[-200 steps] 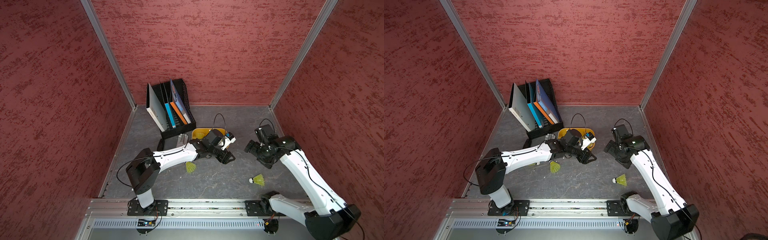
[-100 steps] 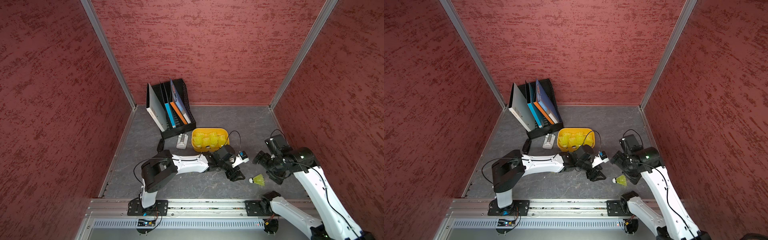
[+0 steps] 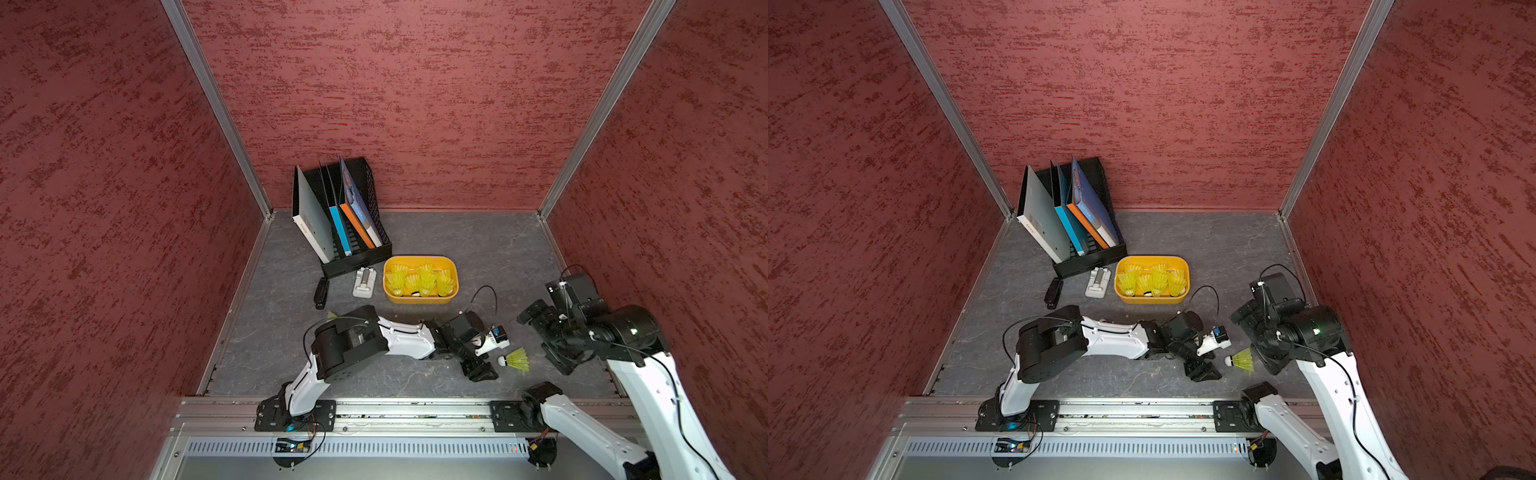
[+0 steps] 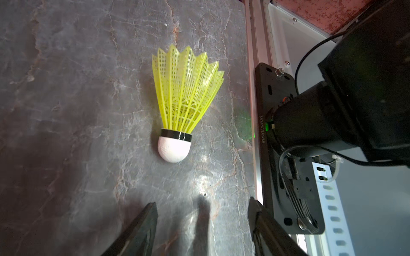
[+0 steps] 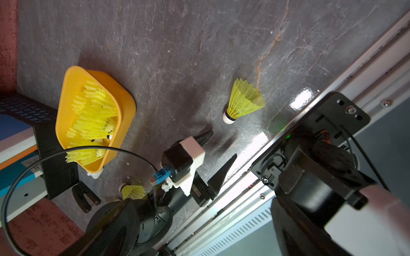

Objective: Put the shuttlecocks into the storage box
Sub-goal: Pick up the shuttlecock at the center of the board.

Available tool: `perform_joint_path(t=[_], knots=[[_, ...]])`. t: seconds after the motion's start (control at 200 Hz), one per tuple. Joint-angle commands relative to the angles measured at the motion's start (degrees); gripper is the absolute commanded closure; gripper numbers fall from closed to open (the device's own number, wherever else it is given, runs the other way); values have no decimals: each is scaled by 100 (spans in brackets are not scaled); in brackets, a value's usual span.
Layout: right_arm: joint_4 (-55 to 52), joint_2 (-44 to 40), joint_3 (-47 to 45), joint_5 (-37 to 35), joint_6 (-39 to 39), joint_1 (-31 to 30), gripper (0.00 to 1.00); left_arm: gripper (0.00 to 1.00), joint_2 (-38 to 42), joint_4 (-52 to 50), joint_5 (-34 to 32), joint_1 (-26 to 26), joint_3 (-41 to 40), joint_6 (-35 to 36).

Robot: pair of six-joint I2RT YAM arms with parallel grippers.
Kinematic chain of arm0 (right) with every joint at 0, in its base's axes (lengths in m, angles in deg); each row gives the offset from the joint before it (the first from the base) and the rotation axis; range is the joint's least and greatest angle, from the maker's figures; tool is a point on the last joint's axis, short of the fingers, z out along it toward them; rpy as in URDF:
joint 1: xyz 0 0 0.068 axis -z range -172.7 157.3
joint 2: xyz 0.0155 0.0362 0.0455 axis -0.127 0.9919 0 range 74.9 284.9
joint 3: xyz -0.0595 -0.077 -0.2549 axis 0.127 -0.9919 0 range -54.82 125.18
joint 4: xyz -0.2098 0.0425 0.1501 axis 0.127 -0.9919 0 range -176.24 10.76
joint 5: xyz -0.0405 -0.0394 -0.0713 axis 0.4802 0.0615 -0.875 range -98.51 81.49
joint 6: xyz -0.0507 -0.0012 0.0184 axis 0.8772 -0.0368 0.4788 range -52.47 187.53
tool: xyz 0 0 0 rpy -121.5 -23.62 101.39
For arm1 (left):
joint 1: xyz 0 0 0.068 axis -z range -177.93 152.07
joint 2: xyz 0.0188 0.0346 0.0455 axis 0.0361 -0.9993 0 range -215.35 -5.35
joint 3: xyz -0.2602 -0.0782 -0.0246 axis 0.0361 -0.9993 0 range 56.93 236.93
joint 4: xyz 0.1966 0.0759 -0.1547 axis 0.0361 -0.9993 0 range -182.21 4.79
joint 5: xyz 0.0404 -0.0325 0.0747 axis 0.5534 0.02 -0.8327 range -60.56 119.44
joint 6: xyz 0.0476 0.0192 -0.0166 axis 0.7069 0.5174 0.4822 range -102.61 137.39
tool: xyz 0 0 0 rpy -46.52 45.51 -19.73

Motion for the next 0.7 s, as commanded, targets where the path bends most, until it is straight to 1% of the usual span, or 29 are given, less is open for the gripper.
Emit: perform_joint_path(t=[0.0, 0.14, 0.311, 0.406, 0.541, 0.696], knots=[[-826, 98, 143, -243, -307, -11, 1, 32, -204, 235, -174, 36, 307, 221], [-640, 238, 217, -153, -342, -2, 2, 31, -423, 115, -411, 88, 568, 487], [-663, 182, 198, -14, -569, 26, 2, 31, -653, -135, -365, 136, 889, 948], [-650, 171, 227, -13, -654, 29, 2, 34, -771, -285, -347, 137, 1013, 1181], [-642, 216, 298, -13, -653, 30, 2, 39, -946, -453, -366, 136, 1219, 1328], [-608, 235, 280, 25, -610, 34, 2, 41, -1119, -598, -627, 141, 1481, 1368]])
